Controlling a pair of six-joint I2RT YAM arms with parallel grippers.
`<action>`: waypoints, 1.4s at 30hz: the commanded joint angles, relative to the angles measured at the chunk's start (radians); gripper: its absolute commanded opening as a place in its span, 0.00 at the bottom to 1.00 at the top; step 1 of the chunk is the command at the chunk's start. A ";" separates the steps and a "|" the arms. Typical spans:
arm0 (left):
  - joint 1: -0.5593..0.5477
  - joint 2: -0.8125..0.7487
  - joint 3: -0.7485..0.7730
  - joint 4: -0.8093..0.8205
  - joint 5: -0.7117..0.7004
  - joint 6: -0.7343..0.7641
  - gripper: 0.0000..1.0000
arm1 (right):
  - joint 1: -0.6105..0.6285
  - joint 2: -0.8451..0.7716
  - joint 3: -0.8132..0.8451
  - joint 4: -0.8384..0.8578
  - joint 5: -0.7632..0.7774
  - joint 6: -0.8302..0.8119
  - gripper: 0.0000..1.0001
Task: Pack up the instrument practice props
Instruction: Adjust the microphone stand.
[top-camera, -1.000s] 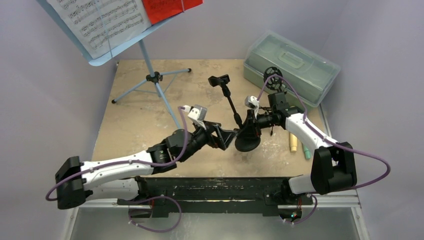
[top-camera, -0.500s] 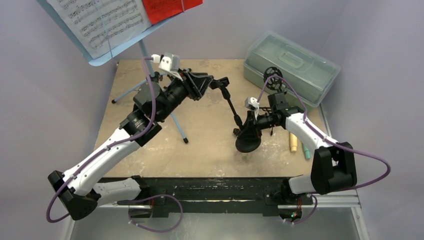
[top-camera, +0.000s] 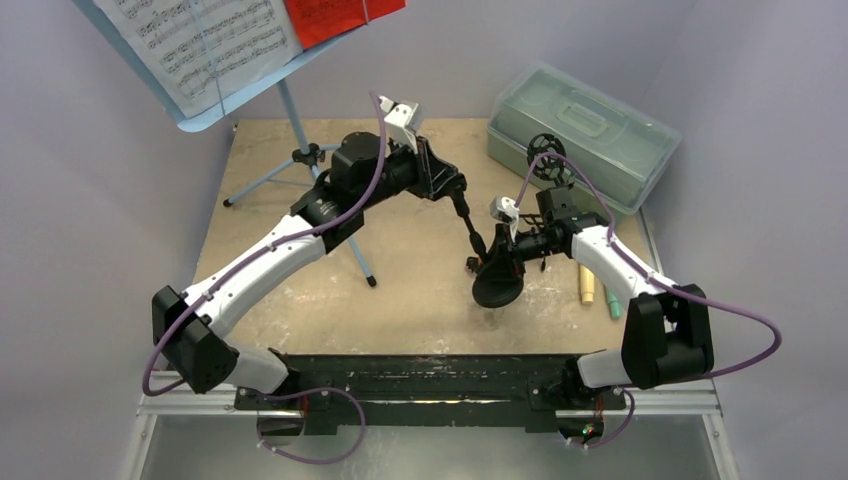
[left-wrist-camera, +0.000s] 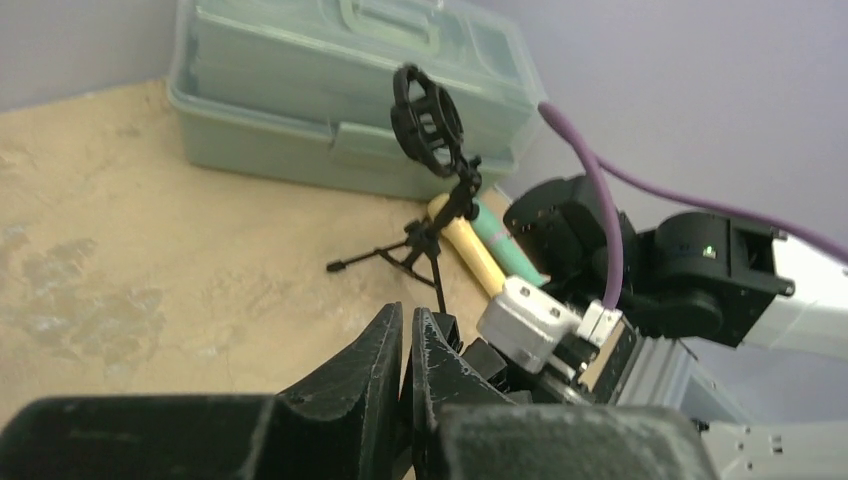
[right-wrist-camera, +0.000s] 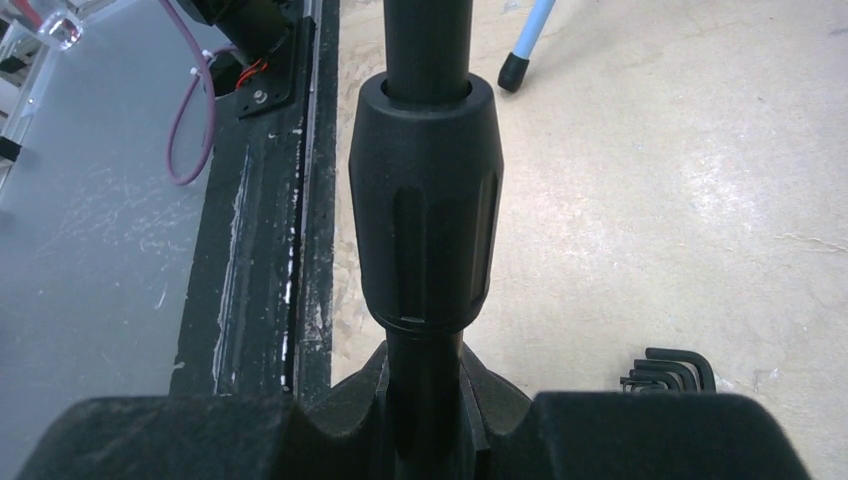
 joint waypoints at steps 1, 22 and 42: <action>0.000 -0.057 -0.004 -0.036 0.040 -0.007 0.08 | 0.001 -0.038 0.054 -0.002 -0.068 -0.038 0.00; -0.100 -0.353 -0.900 1.086 0.218 -0.150 0.60 | 0.000 -0.037 0.052 -0.153 -0.181 -0.310 0.00; -0.264 0.033 -0.841 1.563 -0.207 -0.120 0.68 | 0.000 -0.033 0.052 -0.153 -0.185 -0.302 0.00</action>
